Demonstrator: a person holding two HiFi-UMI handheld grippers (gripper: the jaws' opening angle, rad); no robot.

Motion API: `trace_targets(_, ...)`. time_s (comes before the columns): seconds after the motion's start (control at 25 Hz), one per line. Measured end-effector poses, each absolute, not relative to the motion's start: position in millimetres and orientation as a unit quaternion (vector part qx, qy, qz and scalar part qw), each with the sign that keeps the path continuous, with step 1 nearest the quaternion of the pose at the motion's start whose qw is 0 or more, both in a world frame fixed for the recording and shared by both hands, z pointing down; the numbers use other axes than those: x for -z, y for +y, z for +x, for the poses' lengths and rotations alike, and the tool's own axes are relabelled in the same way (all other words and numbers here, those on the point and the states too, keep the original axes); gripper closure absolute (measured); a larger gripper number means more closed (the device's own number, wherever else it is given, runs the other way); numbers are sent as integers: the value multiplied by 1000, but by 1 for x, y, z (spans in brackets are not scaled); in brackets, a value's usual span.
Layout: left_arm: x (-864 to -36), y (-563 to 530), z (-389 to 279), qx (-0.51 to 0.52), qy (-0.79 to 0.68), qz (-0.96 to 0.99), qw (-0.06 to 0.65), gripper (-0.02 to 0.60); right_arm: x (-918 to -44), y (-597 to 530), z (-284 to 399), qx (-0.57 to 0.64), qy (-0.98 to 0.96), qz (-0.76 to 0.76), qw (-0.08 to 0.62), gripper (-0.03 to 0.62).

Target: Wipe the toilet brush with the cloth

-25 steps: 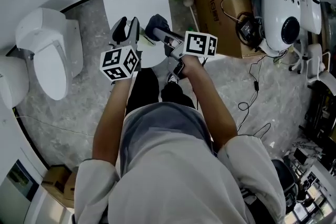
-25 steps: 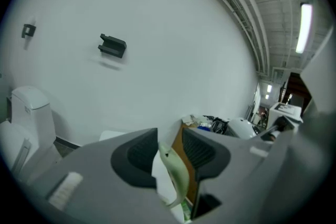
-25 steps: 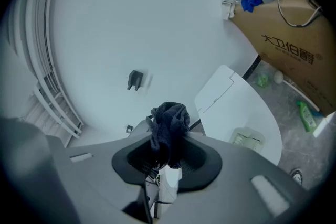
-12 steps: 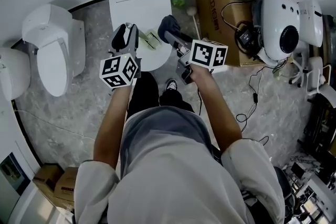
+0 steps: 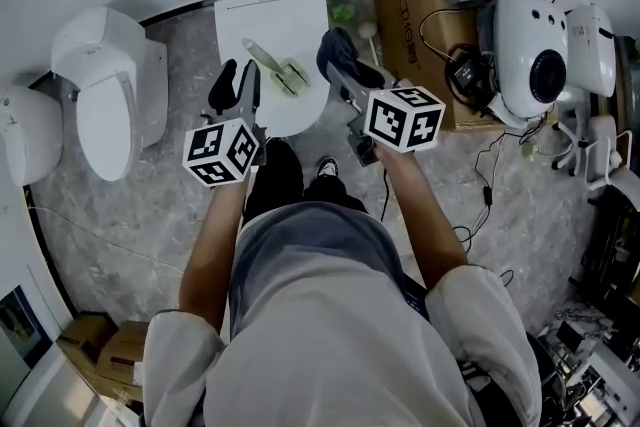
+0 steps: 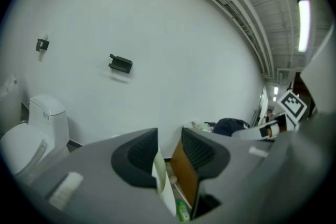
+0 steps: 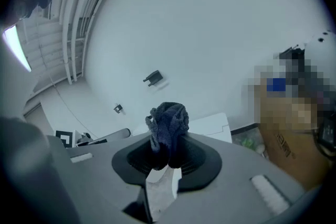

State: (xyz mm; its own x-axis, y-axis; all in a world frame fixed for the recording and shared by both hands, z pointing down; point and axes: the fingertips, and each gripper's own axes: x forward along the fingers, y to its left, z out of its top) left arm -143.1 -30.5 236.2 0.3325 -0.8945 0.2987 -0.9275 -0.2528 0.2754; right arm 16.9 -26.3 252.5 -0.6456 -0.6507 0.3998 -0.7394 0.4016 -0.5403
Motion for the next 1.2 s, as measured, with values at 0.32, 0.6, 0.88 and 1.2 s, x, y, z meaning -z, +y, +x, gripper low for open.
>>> trace_targets(0.32, -196, 16, -139, -12, -580, 787, 210, 581, -206, 3, 27, -258, -862, 428, 82, 507)
trace_targets(0.6, -172, 63, -136, 6, -582, 787, 206, 581, -174, 37, 32, -193, -880, 423, 101, 507)
trace_targets(0.88, -138, 106, -137, 26, -587, 788, 184, 581, -149, 66, 34, -152, -895, 404, 113, 508)
trace_targets(1.2, -117, 144, -126, 13, -590, 793, 152, 581, -136, 96, 44, -137, -903, 391, 110, 508)
